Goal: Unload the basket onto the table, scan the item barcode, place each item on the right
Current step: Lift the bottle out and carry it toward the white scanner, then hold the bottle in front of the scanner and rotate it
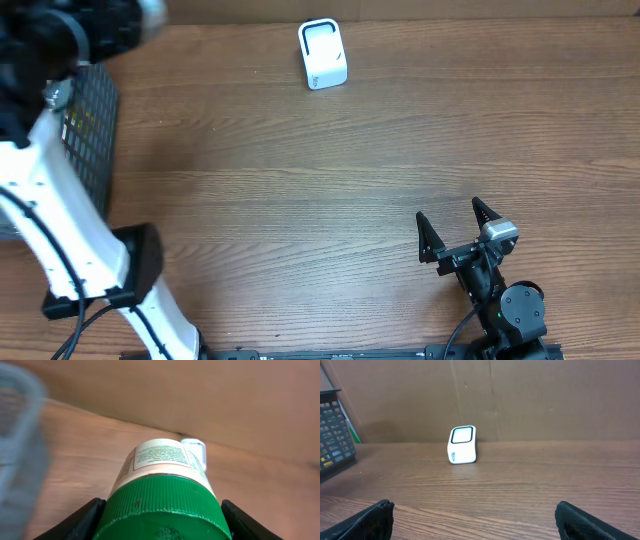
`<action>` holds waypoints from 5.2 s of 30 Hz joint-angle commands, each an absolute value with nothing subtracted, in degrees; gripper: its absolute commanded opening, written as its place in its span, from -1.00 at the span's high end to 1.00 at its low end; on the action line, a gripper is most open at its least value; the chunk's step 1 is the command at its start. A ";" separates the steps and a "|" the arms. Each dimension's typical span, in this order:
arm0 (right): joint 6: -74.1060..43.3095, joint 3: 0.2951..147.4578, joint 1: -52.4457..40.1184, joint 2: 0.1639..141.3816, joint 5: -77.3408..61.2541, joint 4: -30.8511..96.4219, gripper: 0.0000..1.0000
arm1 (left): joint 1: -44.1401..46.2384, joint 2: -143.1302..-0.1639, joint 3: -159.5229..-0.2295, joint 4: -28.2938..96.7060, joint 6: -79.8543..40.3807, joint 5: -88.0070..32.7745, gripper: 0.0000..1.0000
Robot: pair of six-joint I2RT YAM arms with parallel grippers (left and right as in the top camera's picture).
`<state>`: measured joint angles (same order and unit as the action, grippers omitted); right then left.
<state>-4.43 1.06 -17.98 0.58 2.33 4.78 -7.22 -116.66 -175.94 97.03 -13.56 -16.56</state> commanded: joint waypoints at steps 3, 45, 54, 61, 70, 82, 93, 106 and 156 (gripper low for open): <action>-4.03 0.47 -17.61 0.19 2.24 4.64 -1.00 | 6.76 -115.39 -167.41 96.79 -14.39 -11.53 0.28; -4.03 0.47 -17.61 0.19 2.24 4.64 -1.00 | 33.01 -116.90 -97.62 62.46 -63.13 2.13 0.33; -4.03 0.47 -17.61 0.19 2.24 4.67 -1.00 | 33.04 -116.90 -92.99 56.86 -63.31 2.13 0.21; -4.03 0.47 -17.61 0.19 2.24 4.64 -1.00 | 33.04 -116.90 -92.92 56.88 -61.95 2.07 -0.90; -4.03 0.47 -17.61 0.19 2.24 4.64 -1.00 | 30.74 -116.88 -97.80 56.75 -34.89 2.52 -1.00; -4.03 0.47 -17.61 0.19 2.24 4.67 -1.00 | 30.17 -116.90 -101.06 59.55 12.69 -5.78 -0.99; -4.03 0.47 -17.61 0.19 2.24 4.64 -1.00 | 31.53 -116.90 -93.21 57.63 19.79 -7.05 -1.00; -4.03 0.47 -17.61 0.19 2.24 4.64 -1.00 | 31.53 -116.90 -91.02 55.99 19.68 -7.16 -0.67; -4.03 0.47 -17.61 0.19 2.24 4.64 -1.00 | 33.04 -116.88 -91.09 54.19 -32.12 6.15 -0.11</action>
<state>-4.43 1.06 -17.98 0.58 2.33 4.80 32.93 -117.01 -91.44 54.37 -31.42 5.41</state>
